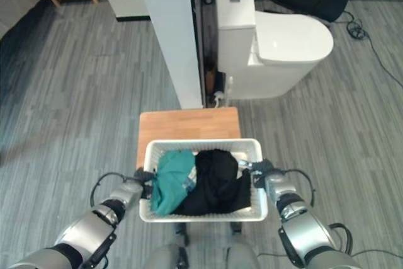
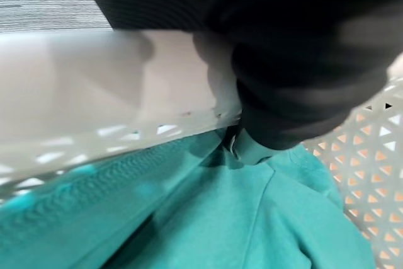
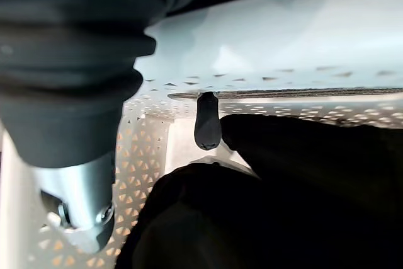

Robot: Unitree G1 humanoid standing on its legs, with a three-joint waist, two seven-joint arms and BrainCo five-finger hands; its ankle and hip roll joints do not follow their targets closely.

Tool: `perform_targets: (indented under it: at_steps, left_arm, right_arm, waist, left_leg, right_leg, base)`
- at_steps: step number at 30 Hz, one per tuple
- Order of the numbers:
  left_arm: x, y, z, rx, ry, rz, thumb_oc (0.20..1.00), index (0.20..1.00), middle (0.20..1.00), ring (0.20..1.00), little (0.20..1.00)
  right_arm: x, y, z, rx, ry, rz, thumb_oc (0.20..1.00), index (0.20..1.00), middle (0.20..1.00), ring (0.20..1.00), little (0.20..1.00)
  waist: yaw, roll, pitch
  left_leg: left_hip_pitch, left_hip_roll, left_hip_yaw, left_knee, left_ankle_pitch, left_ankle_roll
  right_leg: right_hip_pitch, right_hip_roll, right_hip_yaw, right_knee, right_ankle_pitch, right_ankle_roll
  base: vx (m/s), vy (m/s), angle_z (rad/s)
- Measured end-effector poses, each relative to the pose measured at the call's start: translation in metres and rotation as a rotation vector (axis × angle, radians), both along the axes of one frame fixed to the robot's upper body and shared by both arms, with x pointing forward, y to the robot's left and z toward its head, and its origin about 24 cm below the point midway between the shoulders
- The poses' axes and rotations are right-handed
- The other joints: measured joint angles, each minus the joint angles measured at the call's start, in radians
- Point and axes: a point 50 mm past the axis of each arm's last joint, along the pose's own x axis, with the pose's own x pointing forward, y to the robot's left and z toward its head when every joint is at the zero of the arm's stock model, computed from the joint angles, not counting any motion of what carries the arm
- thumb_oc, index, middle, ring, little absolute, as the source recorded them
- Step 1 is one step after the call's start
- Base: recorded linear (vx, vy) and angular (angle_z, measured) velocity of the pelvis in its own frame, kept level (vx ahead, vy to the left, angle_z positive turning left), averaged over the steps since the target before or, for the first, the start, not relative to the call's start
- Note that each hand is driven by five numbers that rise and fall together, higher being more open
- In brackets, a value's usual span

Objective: Grab the laundry basket,head to the washer,open it,put in the laundry and shut it.

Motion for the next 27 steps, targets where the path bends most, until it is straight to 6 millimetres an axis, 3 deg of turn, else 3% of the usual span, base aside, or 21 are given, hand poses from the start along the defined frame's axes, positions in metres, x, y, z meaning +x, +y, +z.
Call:
perform_targets:
  at_steps: [2,3,4,8,13,18,21,23,27]
  left_arm:
    - [-0.003,-0.001,-0.003,-0.003,0.008,0.000,0.200,0.200,0.200,0.200,0.200]
    - [-0.009,-0.003,-0.008,-0.010,0.027,0.001,0.200,0.200,0.200,0.200,0.200]
    - [-0.011,-0.005,-0.011,-0.014,0.037,0.000,0.200,0.200,0.200,0.200,0.200]
    - [-0.033,-0.016,-0.029,-0.060,0.107,0.018,0.200,0.200,0.200,0.200,0.200]
    - [-0.056,-0.025,-0.044,-0.111,0.141,0.056,0.200,0.200,0.200,0.200,0.200]
    - [-0.068,-0.027,-0.051,-0.125,0.152,0.061,0.200,0.200,0.200,0.200,0.200]
    - [-0.084,-0.025,-0.057,-0.121,0.164,0.013,0.200,0.200,0.200,0.200,0.200]
    - [-0.099,-0.023,-0.060,-0.143,0.174,-0.001,0.200,0.200,0.200,0.200,0.200]
    - [-0.117,-0.017,-0.058,-0.179,0.156,-0.019,0.200,0.200,0.200,0.200,0.200]
  right_arm:
    - [-0.001,0.000,-0.001,0.022,-0.002,-0.020,1.000,1.000,1.000,1.000,1.000]
    - [-0.007,-0.003,-0.007,0.034,0.019,-0.043,0.887,0.887,0.887,0.887,0.887]
    - [-0.008,-0.003,-0.008,0.038,0.025,-0.049,0.200,0.200,0.200,0.200,0.200]
    - [-0.030,-0.016,-0.028,0.134,0.101,-0.225,0.200,0.200,0.200,0.200,0.200]
    - [-0.050,-0.022,-0.044,0.133,0.121,-0.264,0.200,0.200,0.200,0.200,0.200]
    - [-0.068,-0.025,-0.055,0.151,0.137,-0.290,0.200,0.200,0.200,0.200,0.200]
    - [-0.093,-0.028,-0.070,0.157,0.178,-0.307,0.200,0.200,0.200,0.200,0.200]
    - [-0.103,-0.030,-0.072,0.115,0.176,-0.238,0.200,0.200,0.200,0.200,0.200]
    - [-0.109,-0.034,-0.065,0.037,0.129,-0.081,0.200,0.200,0.200,0.200,0.200]
  waist:
    - [0.001,0.004,-0.003]
    - [0.001,0.013,-0.015]
    - [0.002,0.018,-0.022]
    - [0.015,0.032,-0.048]
    - [0.031,0.078,-0.086]
    - [0.032,0.084,-0.090]
    - [0.034,0.091,-0.100]
    - [0.048,0.116,-0.124]
    - [0.056,0.125,-0.135]
  left_leg:
    - [0.000,-0.001,0.000,0.000,0.000,0.000]
    - [0.000,-0.003,-0.002,0.000,0.001,0.001]
    - [0.001,-0.003,-0.005,0.000,0.001,0.001]
    - [0.049,-0.005,-0.034,0.000,-0.007,0.004]
    - [0.046,-0.005,-0.052,0.000,-0.008,0.001]
    - [0.071,-0.005,-0.060,0.000,-0.008,0.001]
    - [0.108,-0.005,-0.068,0.000,-0.014,-0.005]
    - [0.109,-0.003,-0.069,0.000,-0.015,-0.006]
    - [0.141,-0.004,-0.075,0.000,-0.018,-0.009]
  right_leg:
    - [0.001,-0.002,0.000,0.000,0.000,0.000]
    - [0.002,-0.003,-0.002,0.000,0.001,0.001]
    - [0.004,-0.003,-0.003,0.000,0.001,0.001]
    - [0.070,-0.004,-0.031,0.000,-0.024,0.002]
    - [0.077,-0.003,-0.053,0.000,-0.030,0.000]
    - [0.108,-0.003,-0.059,0.000,-0.036,0.000]
    - [0.146,-0.004,-0.072,-0.007,-0.050,0.000]
    - [0.150,-0.002,-0.075,-0.007,-0.050,0.003]
    - [0.184,-0.001,-0.081,-0.008,-0.060,0.004]
  base:
    - [0.00,0.000,0.00]
    - [0.04,-0.009,0.06]
    - [0.06,-0.022,0.10]
    - [0.04,-0.021,0.20]
    - [0.02,-0.023,0.10]
    - [0.03,-0.020,0.06]
    - [0.02,-0.033,0.06]
    - [0.00,-0.079,0.03]
    - [0.01,-0.052,0.07]
